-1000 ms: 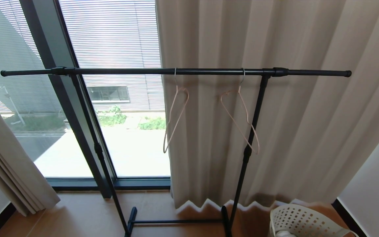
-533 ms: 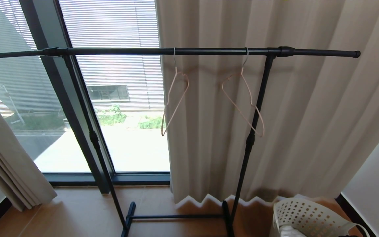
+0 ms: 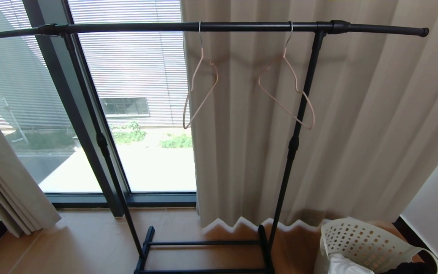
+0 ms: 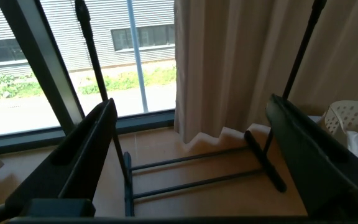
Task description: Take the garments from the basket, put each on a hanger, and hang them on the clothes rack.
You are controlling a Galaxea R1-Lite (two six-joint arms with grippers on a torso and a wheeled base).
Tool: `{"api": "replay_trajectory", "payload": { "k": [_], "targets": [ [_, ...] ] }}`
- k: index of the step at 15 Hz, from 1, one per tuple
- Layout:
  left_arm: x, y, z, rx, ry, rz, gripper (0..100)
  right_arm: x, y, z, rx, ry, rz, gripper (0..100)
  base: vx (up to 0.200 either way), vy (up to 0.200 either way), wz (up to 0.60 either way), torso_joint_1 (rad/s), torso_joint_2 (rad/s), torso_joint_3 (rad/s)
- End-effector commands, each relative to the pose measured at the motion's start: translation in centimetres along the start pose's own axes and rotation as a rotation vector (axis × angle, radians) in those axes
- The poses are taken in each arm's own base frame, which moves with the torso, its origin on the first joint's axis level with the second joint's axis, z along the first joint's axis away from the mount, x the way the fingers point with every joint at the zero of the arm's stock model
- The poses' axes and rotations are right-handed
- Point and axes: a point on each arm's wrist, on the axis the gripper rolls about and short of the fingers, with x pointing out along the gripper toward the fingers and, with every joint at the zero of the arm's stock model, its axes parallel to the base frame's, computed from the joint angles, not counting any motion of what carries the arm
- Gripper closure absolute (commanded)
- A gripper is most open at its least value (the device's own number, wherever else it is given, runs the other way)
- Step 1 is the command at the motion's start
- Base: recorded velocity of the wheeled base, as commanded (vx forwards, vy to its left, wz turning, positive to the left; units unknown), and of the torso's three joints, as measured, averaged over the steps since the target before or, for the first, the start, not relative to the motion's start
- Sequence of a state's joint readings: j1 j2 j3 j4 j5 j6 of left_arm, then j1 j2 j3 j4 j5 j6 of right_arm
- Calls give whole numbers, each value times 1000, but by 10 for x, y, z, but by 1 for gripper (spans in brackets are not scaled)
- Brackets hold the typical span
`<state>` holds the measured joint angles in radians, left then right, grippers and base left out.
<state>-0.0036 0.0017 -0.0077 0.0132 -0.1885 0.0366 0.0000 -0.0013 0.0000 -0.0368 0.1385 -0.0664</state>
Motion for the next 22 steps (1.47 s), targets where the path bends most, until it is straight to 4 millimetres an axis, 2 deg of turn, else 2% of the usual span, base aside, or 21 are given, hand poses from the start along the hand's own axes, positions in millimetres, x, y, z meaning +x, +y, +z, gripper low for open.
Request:
{"api": "replay_trajectory", "payload": {
  "k": [1, 12, 18, 22],
  "targets": [
    [0, 0, 0, 0, -1, 0, 0, 0, 0, 0, -1, 1, 0, 0, 0, 0, 0, -139, 481, 320],
    [0, 0, 0, -2, 2, 0, 0, 0, 0, 0, 1, 1, 1, 0, 0, 0, 0, -91, 444, 350],
    [0, 0, 0, -1, 0, -1, 0, 0, 0, 0, 1, 1, 0, 0, 0, 0, 0, -4, 37, 32],
    [0, 0, 0, -2, 2, 0, 0, 0, 0, 0, 1, 1, 0, 0, 0, 0, -600, -2, 6, 11]
  ]
}}
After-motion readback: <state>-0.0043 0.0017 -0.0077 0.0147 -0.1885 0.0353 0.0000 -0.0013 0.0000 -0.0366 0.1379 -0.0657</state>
